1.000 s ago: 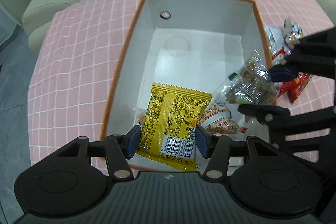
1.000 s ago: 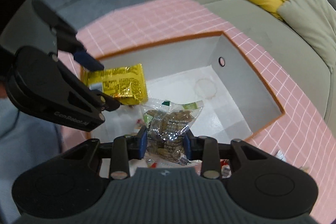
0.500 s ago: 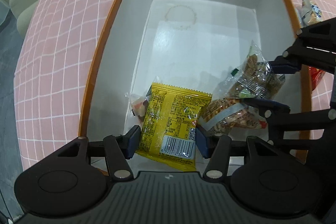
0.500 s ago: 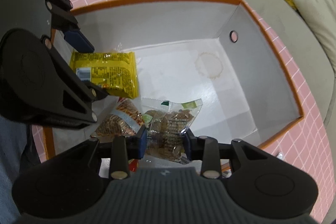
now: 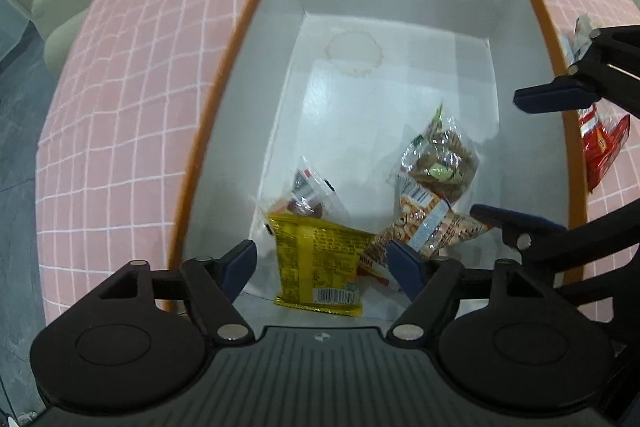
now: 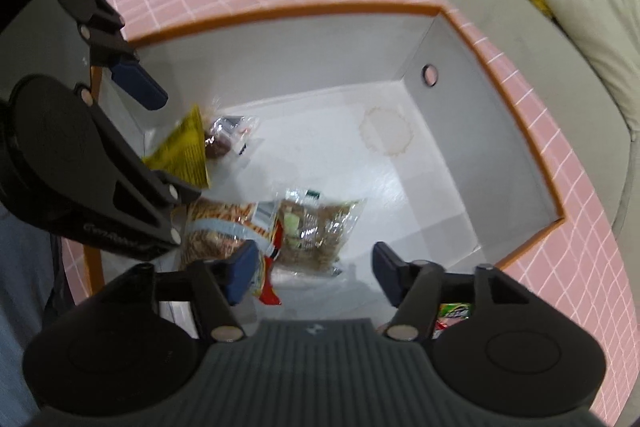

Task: Organize snacks
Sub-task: 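Lift both tools out of the box and return toward the remaining snacks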

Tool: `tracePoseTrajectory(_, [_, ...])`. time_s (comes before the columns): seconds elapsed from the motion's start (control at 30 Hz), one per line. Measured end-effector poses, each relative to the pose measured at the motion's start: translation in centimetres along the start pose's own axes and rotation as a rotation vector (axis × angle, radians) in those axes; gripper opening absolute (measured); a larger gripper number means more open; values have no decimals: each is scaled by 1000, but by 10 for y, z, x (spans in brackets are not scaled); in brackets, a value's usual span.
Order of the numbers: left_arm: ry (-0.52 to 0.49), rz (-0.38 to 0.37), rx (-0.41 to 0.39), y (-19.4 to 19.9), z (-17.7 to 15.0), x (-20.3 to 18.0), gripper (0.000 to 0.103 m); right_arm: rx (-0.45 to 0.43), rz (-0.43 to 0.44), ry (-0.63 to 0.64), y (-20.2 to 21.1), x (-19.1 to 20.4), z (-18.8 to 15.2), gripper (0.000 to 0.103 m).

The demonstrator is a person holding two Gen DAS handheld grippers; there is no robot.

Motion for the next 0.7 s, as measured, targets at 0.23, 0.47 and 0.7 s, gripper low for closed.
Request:
tracePoseTrajectory(0.23, [30, 4, -113, 34, -2, 2, 89, -113, -5, -118, 33, -15, -6, 83])
tracePoseTrajectory(0.47, [62, -3, -255, 71, -3, -5, 89, -234, 8, -259, 67, -30, -25, 89])
tracePoseTrajectory(0.7, [92, -76, -393, 104, -6, -25, 86, -396, -54, -379, 107, -48, -58, 98])
Point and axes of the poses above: each gripper's, at about its wrist camera, not at the fingertips, and y roughly against the way its jaws point, x to its left, z to its top, the point moved 8 cm from there along -y, roughly the way its jaws point, and after that the axes turned 7 degrees about x, right-handed, at the moved point
